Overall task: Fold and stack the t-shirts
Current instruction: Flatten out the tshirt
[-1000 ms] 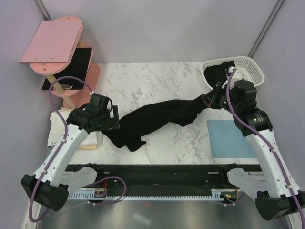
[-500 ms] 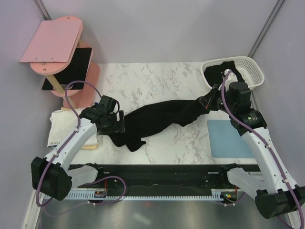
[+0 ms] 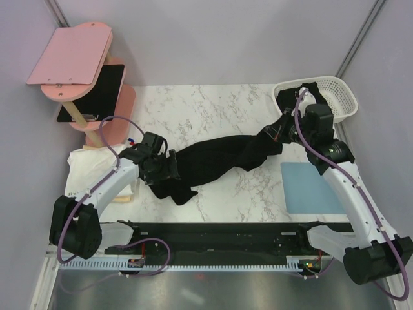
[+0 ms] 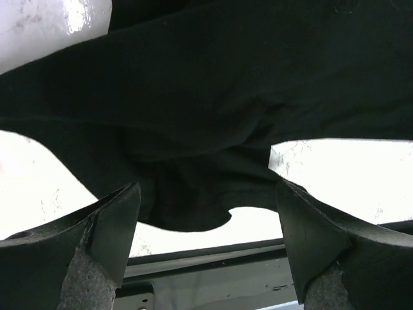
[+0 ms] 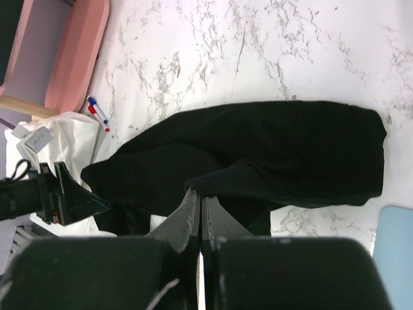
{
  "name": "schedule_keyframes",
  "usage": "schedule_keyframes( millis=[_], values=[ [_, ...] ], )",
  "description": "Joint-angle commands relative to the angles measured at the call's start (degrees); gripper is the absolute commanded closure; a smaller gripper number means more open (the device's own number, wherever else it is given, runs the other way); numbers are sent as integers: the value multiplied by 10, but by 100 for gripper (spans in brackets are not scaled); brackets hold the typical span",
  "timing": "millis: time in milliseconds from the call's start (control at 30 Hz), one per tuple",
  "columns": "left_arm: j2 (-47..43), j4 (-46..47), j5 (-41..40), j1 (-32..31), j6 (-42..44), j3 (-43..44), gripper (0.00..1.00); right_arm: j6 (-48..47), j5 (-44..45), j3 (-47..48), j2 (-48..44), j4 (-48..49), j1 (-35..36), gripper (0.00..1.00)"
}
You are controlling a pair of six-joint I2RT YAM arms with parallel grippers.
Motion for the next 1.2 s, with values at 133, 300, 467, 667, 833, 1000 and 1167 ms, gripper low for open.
schedule_keyframes(
  millis=[133,300,467,667,833,1000,1167],
  values=[
    [19,44,-15,-1,-25,23,9,-2,56,163,125,99,-8,100],
    [31,51,-30,-1,-17,49,8,15,82,191,192,170,-19,100],
    [51,64,-30,-1,-15,77,7,24,83,227,267,205,-34,100],
    [57,85,-11,-1,-15,91,8,43,81,260,329,242,-52,100],
    [31,87,1,-1,-10,84,8,66,81,307,381,260,-70,100],
    [16,105,48,-1,-13,71,9,86,67,348,415,294,-78,100],
    [5,148,107,-19,-19,44,13,111,34,376,443,313,-78,100]
  ],
)
